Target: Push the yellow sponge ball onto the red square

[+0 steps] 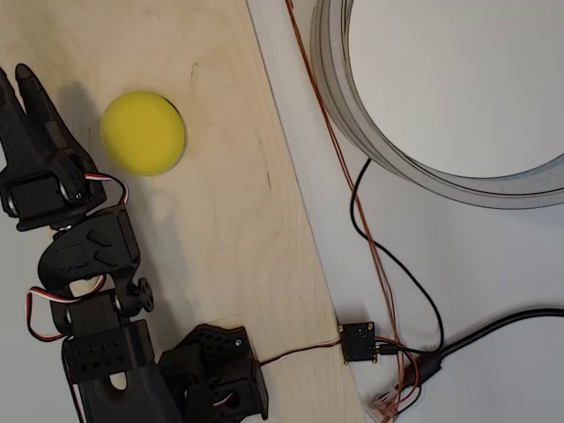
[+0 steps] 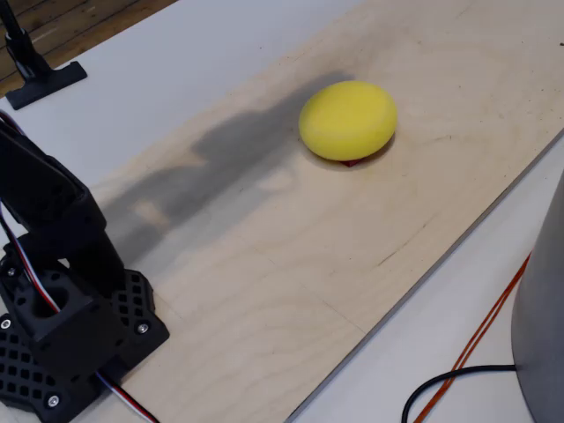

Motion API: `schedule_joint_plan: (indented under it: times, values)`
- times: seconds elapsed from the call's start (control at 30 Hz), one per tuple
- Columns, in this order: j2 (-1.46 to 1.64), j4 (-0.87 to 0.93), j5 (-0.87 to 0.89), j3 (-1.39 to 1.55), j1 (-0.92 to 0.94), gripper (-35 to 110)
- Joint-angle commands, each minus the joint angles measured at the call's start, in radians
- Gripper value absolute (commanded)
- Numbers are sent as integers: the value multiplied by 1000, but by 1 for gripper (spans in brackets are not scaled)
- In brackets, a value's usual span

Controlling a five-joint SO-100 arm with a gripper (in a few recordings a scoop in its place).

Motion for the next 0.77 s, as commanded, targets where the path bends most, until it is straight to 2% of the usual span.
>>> schedule_joint_plan:
  times: [0.0,0.13,0.2,0.23,0.73]
  values:
    - [64,-21,-32,0,20,28]
    - [86,-20,15,6,20,24]
    - [98,-21,60,5,25,2]
    - [95,-21,71,0,31,0]
    - [48,-26,175,-2,86,-1]
